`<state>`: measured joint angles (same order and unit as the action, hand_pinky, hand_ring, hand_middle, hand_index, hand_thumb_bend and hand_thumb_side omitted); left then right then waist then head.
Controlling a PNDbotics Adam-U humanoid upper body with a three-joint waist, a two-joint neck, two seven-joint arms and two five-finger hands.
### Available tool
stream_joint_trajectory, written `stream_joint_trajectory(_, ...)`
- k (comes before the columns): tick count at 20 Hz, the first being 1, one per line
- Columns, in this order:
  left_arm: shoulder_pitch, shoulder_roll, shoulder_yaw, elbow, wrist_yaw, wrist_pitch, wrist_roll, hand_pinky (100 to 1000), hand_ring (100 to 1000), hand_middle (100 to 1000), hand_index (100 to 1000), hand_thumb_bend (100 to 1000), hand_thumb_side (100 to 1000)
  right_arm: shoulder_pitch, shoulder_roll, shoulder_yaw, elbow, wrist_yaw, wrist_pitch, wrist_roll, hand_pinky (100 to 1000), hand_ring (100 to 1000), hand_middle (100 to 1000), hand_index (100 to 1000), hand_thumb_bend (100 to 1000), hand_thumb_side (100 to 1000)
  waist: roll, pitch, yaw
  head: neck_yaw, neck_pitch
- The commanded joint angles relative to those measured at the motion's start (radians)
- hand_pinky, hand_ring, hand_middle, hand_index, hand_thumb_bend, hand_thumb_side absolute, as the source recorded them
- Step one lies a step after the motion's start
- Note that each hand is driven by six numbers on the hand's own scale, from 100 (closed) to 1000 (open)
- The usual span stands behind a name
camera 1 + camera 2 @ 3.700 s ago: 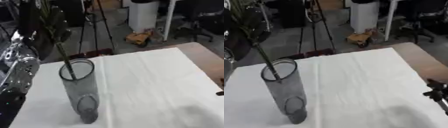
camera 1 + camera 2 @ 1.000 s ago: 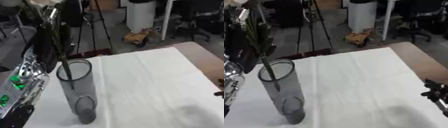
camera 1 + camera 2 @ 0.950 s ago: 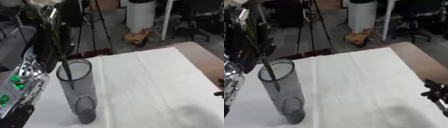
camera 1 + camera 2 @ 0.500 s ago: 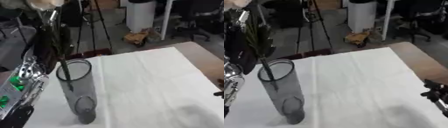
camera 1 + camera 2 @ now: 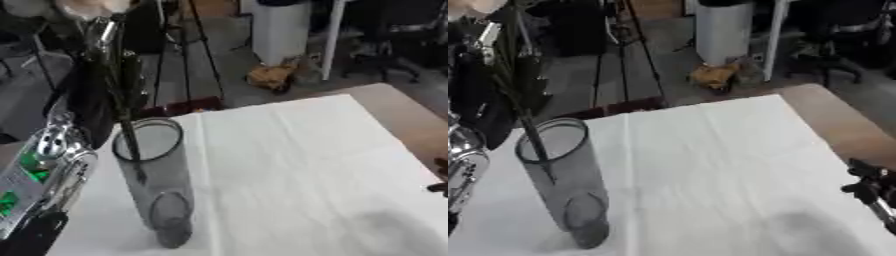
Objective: Arrange flowers into the vase.
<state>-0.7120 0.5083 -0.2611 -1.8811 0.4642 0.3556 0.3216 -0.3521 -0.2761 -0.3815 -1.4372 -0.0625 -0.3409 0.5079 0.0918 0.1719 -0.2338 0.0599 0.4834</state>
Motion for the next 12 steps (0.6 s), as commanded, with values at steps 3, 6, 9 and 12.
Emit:
stream_joint_trajectory(3,-0.013,0.013,0.011,-0.017,-0.015,0.004,-0.017,118,174,100,148,413,975,-0.012,-0.021,-0.004,-0.02,-0.007,-0.003,0.003,663,969,387,710,469,541,-0.005,-0.022,0.0,-0.002,0.004)
stream_joint_trajectory(6,-0.013,0.013,0.011,-0.017,-0.017,0.005,-0.017,138,216,100,147,423,971,-0.011,-0.022,-0.004,-0.02,-0.007,-0.003,0.003,663,969,387,710,468,540,-0.005,-0.022,0.0,-0.002,0.005)
stream_joint_trajectory(9,-0.014,0.013,0.011,-0.018,-0.018,0.006,-0.017,156,258,100,137,429,968,-0.012,-0.021,-0.004,-0.021,-0.008,-0.003,0.003,663,969,387,710,468,541,-0.006,-0.022,0.001,-0.002,0.005)
stream_joint_trajectory(12,-0.014,0.014,0.01,-0.019,-0.019,0.007,-0.018,174,294,100,124,429,967,-0.012,-0.021,-0.004,-0.021,-0.008,-0.003,0.004,663,969,387,710,469,541,-0.006,-0.022,0.002,-0.003,0.005)
